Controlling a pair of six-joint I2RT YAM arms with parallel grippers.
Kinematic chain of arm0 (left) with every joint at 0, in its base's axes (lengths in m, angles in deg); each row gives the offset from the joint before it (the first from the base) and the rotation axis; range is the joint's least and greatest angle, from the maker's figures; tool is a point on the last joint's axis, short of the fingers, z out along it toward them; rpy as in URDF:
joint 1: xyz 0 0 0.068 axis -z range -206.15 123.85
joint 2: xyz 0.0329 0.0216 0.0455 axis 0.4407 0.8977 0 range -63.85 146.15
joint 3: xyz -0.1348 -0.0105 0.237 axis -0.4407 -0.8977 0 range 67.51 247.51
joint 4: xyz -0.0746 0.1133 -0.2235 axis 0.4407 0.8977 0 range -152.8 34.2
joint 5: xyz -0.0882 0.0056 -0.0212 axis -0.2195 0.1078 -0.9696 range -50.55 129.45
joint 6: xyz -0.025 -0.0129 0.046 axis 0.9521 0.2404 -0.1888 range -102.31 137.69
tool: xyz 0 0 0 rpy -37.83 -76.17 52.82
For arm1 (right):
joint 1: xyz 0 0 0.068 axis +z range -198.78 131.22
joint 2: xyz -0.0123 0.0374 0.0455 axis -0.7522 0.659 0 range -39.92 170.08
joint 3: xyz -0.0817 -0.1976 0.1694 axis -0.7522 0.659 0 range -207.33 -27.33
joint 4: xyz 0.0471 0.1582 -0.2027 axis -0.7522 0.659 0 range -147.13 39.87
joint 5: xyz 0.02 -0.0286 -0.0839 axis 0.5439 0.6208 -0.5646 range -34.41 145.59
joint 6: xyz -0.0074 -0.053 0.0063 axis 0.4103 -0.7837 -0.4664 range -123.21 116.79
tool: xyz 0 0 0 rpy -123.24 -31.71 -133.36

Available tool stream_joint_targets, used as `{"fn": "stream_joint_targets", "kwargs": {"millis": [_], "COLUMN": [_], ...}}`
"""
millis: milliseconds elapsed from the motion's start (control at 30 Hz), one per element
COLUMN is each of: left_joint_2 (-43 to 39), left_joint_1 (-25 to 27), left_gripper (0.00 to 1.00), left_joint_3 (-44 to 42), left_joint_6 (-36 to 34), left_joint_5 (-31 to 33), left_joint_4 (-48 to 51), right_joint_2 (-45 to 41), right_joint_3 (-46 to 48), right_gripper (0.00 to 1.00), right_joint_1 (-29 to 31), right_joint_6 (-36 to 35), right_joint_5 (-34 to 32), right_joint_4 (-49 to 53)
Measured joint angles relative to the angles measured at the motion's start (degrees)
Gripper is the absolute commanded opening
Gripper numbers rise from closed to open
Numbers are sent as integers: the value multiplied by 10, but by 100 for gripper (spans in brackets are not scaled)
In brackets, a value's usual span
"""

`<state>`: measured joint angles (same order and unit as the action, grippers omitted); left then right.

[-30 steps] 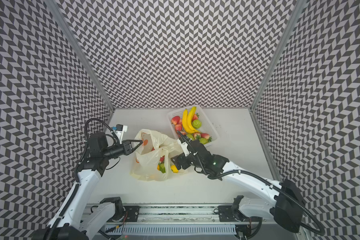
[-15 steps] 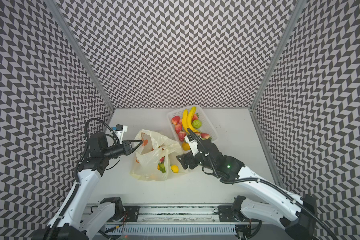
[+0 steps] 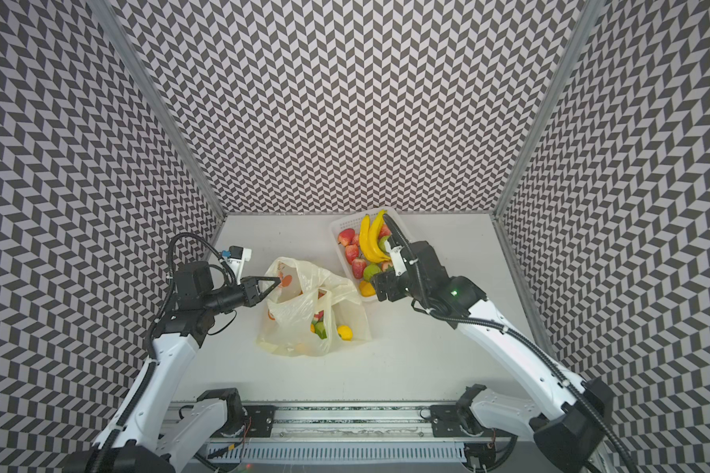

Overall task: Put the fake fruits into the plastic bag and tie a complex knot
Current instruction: 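Withdraw the right gripper from the bag back over the basket, then lower the right gripper into the basket and close it on a green pear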

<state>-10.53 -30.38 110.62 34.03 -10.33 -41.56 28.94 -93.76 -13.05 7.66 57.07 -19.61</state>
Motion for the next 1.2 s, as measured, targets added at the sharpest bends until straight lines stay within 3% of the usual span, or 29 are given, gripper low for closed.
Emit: {"fn": "stream_joint_targets", "kwargs": {"millis": [367, 667, 1200], "left_joint_2": [2, 3, 7], "left_joint_1": [-16, -31, -41], "left_gripper": [0, 0, 0], "left_joint_3": [11, 12, 12], "left_joint_6": [-23, -26, -26], "left_joint_5": [28, 40, 43], "left_joint_4": [27, 36, 38], "right_joint_2": [161, 322, 467], "right_joint_3": [-61, -168, -254], "right_gripper": [82, 78, 77], "right_joint_1": [-58, -66, -66], "right_joint_6": [-34, -54, -60], "right_joint_5": [24, 35, 40], "right_joint_4": [19, 41, 41]}}
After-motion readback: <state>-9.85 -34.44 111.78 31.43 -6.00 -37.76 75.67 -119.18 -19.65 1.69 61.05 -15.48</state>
